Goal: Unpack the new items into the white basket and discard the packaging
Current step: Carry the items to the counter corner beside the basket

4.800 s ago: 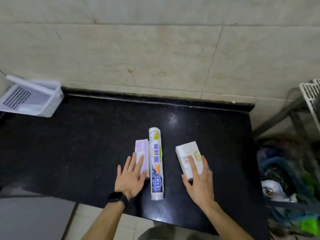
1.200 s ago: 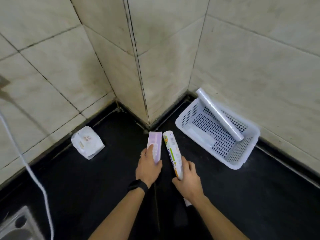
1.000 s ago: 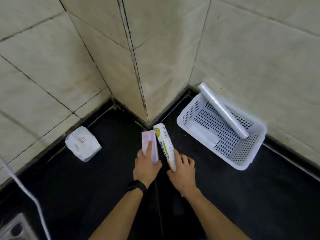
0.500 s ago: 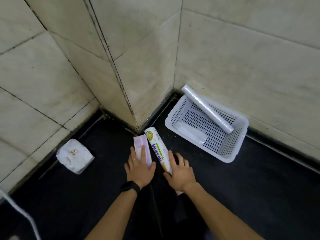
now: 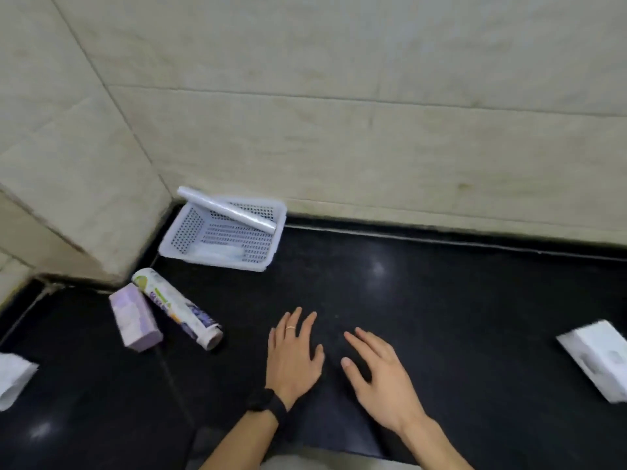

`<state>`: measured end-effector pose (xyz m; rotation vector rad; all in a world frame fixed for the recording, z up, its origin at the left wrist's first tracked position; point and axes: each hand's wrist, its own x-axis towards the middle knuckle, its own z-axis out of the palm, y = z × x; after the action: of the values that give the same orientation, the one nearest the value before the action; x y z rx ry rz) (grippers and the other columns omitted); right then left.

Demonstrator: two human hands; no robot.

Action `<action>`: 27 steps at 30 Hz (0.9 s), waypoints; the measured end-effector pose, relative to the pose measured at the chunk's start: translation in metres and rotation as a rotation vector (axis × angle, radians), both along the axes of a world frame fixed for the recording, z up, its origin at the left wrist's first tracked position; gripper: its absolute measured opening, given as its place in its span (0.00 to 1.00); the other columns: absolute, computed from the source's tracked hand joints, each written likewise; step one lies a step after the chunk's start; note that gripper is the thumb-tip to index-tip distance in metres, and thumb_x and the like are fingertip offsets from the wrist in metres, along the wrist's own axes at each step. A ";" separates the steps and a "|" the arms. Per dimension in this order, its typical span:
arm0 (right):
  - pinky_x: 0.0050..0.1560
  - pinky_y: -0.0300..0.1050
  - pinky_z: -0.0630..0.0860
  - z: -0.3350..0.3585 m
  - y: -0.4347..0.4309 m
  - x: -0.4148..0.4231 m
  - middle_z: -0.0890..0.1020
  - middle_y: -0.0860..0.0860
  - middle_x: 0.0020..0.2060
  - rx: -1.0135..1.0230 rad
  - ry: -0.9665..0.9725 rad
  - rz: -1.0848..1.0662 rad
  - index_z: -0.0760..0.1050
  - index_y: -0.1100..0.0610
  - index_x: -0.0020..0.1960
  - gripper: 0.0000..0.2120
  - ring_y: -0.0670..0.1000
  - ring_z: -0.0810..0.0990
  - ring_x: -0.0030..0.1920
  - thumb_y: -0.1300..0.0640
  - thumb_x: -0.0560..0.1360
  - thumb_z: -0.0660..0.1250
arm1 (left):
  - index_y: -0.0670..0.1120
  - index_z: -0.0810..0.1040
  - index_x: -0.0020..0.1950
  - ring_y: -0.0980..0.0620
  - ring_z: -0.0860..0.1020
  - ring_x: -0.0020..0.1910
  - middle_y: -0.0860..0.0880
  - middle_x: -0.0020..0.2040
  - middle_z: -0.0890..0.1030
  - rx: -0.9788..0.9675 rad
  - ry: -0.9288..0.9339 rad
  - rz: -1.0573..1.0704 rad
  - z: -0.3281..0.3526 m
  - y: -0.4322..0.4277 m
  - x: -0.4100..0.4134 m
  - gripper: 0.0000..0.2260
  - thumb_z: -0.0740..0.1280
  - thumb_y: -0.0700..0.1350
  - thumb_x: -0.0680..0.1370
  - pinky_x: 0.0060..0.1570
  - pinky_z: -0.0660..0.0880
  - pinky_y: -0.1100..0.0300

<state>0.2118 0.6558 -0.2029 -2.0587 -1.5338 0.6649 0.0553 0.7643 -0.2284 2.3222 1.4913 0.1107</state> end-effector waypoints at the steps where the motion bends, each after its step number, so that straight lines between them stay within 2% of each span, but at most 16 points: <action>1: 0.74 0.34 0.53 0.000 -0.029 0.022 0.63 0.36 0.75 0.002 -0.012 -0.043 0.64 0.40 0.75 0.24 0.38 0.54 0.75 0.39 0.80 0.58 | 0.55 0.55 0.79 0.48 0.51 0.79 0.50 0.80 0.56 -0.002 -0.003 -0.054 0.000 -0.023 0.027 0.29 0.59 0.56 0.79 0.76 0.53 0.47; 7: 0.76 0.41 0.59 -0.010 -0.186 0.126 0.68 0.40 0.74 -0.042 -0.083 -0.334 0.68 0.42 0.74 0.28 0.46 0.61 0.76 0.34 0.78 0.51 | 0.57 0.59 0.77 0.50 0.50 0.78 0.53 0.79 0.59 -0.038 0.024 -0.360 0.000 -0.135 0.155 0.25 0.58 0.56 0.79 0.76 0.50 0.49; 11: 0.74 0.37 0.55 -0.012 -0.257 0.174 0.69 0.41 0.74 -0.086 -0.071 -0.524 0.70 0.44 0.73 0.22 0.48 0.61 0.76 0.42 0.80 0.61 | 0.57 0.60 0.77 0.50 0.50 0.78 0.53 0.78 0.60 -0.046 0.044 -0.519 0.005 -0.182 0.221 0.25 0.57 0.56 0.80 0.76 0.50 0.48; 13: 0.73 0.36 0.53 -0.013 -0.278 0.194 0.69 0.42 0.74 -0.106 -0.069 -0.599 0.70 0.44 0.73 0.22 0.48 0.61 0.76 0.44 0.80 0.62 | 0.57 0.60 0.76 0.50 0.50 0.78 0.53 0.78 0.60 -0.047 0.052 -0.581 0.007 -0.195 0.250 0.24 0.58 0.56 0.80 0.76 0.49 0.47; 16: 0.73 0.37 0.54 -0.013 -0.294 0.228 0.68 0.42 0.74 -0.121 -0.075 -0.666 0.69 0.44 0.74 0.22 0.48 0.60 0.76 0.43 0.80 0.62 | 0.57 0.61 0.76 0.49 0.50 0.78 0.52 0.78 0.61 -0.037 0.059 -0.630 0.006 -0.202 0.291 0.24 0.58 0.56 0.80 0.76 0.50 0.47; 23: 0.75 0.50 0.64 -0.029 -0.266 0.331 0.69 0.47 0.75 -0.159 -0.145 -0.699 0.70 0.47 0.74 0.23 0.53 0.62 0.76 0.44 0.80 0.62 | 0.56 0.62 0.76 0.48 0.51 0.79 0.51 0.78 0.61 -0.076 0.088 -0.605 -0.028 -0.183 0.375 0.24 0.57 0.57 0.80 0.76 0.49 0.46; 25: 0.75 0.52 0.64 -0.036 -0.246 0.360 0.67 0.49 0.76 -0.200 -0.186 -0.671 0.68 0.47 0.75 0.25 0.54 0.60 0.77 0.42 0.80 0.61 | 0.56 0.60 0.77 0.47 0.50 0.79 0.50 0.79 0.60 -0.102 0.097 -0.583 -0.045 -0.173 0.395 0.25 0.55 0.59 0.80 0.76 0.49 0.45; 27: 0.77 0.54 0.61 -0.046 -0.227 0.385 0.61 0.49 0.79 -0.276 -0.247 -0.600 0.61 0.46 0.78 0.29 0.55 0.56 0.78 0.38 0.79 0.58 | 0.56 0.56 0.78 0.45 0.49 0.79 0.49 0.80 0.55 -0.119 0.127 -0.562 -0.064 -0.165 0.410 0.27 0.54 0.61 0.80 0.76 0.48 0.43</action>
<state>0.5973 0.4288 -0.2492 -2.7144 -0.8772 0.4123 0.4655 0.5993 -0.2920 2.5856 0.8159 -0.2709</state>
